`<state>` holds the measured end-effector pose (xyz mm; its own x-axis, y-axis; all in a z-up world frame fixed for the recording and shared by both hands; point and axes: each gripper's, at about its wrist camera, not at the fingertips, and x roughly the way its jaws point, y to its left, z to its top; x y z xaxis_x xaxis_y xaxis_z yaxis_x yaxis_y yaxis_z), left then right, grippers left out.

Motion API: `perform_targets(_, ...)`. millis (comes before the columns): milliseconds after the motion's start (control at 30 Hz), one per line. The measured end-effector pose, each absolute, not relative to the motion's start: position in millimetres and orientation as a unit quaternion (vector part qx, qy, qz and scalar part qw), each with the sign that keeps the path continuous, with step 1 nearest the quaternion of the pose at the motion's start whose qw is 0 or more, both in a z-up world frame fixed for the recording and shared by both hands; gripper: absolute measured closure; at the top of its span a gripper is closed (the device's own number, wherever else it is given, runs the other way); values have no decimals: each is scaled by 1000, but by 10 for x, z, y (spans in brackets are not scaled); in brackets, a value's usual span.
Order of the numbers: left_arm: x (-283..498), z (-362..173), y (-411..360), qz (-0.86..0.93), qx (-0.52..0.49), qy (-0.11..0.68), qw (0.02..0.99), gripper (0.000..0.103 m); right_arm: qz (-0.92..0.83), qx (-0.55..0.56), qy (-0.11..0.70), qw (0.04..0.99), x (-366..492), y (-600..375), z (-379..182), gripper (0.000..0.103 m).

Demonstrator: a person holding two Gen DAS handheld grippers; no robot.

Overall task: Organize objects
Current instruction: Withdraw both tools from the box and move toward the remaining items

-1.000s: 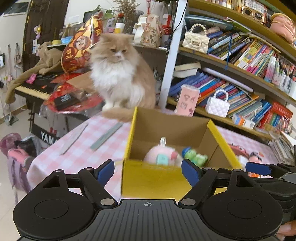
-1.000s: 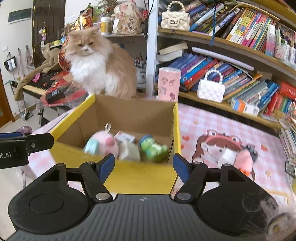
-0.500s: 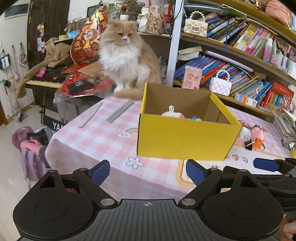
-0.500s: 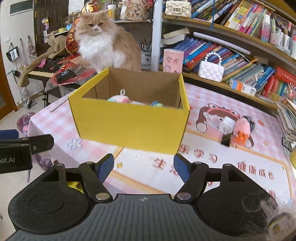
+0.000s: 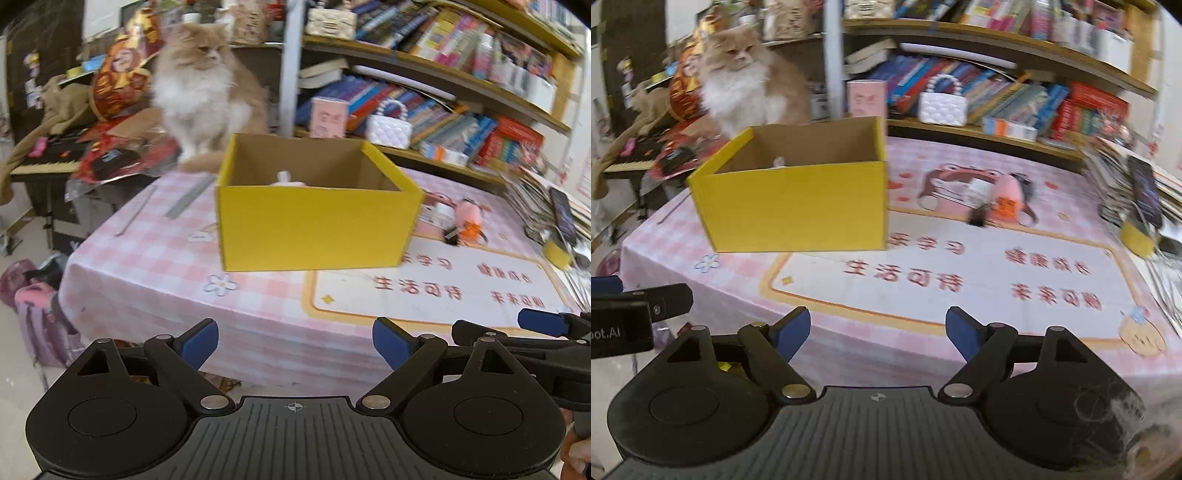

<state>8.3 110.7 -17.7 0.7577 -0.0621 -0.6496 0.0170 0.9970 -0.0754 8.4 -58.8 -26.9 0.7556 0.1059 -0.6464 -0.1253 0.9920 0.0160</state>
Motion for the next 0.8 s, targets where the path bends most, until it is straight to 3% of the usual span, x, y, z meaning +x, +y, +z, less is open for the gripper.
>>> perform_targets(800, 644, -280, -3, -128, 5, 378, 917, 7, -52, 27, 382, 922, 253, -1634, -353, 19)
